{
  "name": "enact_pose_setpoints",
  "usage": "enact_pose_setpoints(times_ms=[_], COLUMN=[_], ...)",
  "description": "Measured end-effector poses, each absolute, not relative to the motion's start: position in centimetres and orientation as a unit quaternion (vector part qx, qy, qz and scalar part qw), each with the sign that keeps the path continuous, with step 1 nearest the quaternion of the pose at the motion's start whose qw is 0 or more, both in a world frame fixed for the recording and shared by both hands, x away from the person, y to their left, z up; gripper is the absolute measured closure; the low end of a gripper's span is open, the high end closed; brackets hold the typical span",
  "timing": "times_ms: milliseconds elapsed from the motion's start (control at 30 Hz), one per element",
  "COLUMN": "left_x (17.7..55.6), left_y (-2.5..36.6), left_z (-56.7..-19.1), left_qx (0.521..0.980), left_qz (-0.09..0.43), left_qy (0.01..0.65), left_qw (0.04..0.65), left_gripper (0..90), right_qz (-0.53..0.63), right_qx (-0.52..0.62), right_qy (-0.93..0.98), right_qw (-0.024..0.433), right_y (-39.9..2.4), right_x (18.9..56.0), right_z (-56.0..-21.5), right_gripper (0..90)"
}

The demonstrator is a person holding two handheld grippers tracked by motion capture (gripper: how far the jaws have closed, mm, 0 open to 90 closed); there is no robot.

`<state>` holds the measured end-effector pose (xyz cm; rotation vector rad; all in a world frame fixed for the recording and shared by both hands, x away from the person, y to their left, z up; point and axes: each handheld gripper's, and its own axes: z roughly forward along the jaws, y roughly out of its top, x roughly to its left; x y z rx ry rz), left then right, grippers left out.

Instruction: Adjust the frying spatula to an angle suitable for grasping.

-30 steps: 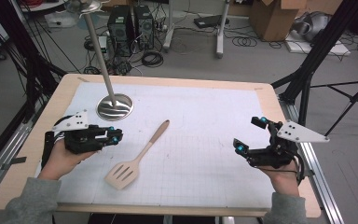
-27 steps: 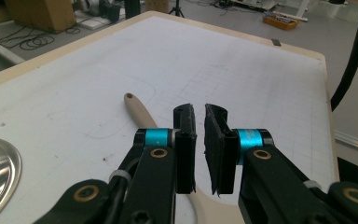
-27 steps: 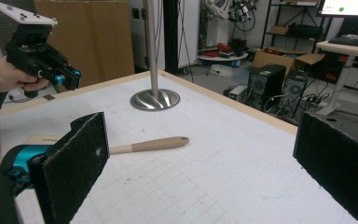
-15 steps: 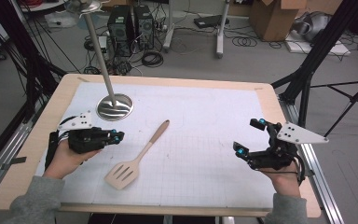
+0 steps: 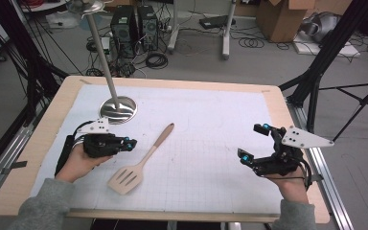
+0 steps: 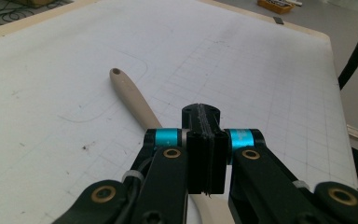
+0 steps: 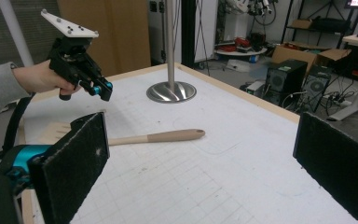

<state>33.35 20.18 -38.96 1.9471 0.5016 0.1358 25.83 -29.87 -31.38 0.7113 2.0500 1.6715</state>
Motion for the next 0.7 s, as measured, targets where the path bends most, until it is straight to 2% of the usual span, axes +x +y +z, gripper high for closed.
enact_pose_setpoints(times_ms=[267, 700], left_x=[33.8, 34.7], left_y=[18.4, 16.6], left_z=[-40.5, -42.5], left_qx=[0.837, 0.856], left_qz=[0.034, 0.032], left_qy=[0.198, 0.199], left_qw=[0.509, 0.475], left_gripper=[89.4, 89.5], right_qz=[0.593, 0.59], right_qx=[0.251, 0.251], right_qy=[0.739, 0.741], right_qw=[0.198, 0.199], right_y=[-29.7, -29.7], right_x=[25.8, 25.9], right_z=[-31.5, -31.6], right_gripper=[2.3, 2.3])
